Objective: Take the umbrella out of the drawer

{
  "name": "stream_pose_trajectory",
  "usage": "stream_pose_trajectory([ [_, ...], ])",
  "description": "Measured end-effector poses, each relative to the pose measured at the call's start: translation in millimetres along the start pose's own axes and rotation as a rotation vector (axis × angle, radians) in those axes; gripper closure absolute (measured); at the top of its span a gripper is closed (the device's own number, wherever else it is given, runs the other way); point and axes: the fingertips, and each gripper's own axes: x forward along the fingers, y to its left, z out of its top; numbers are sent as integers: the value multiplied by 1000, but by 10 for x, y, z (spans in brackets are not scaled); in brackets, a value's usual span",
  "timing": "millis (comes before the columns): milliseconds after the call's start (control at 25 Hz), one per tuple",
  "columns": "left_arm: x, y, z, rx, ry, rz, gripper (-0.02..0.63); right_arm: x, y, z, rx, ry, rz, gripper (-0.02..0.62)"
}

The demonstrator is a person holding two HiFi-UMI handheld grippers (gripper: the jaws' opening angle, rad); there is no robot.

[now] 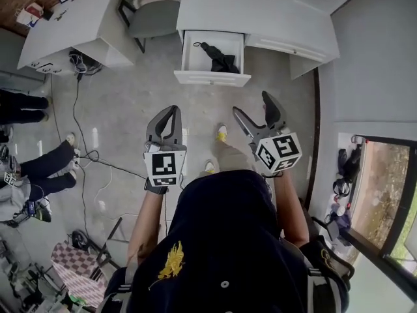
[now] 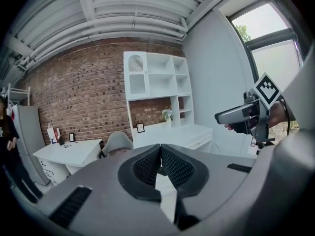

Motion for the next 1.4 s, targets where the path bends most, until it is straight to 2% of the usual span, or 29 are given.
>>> stream_pose_trajectory([
  [240,748,216,310,26,34,5,586,482,-543,241,43,-31,11,173],
  [360,1090,300,422,-2,45,28,586,670,-868,288,55,-30,5,173],
  [640,1543,369,498,-16,79,38,586,966,-1399,266,82,-3,-2,173],
  [1120,1628,658,244,-72,144,103,586,1341,-1467,92,80,94,61,175],
  [1400,1852,902,212,-88,126,65,586,1523,-1499,197,54,114,8,175],
])
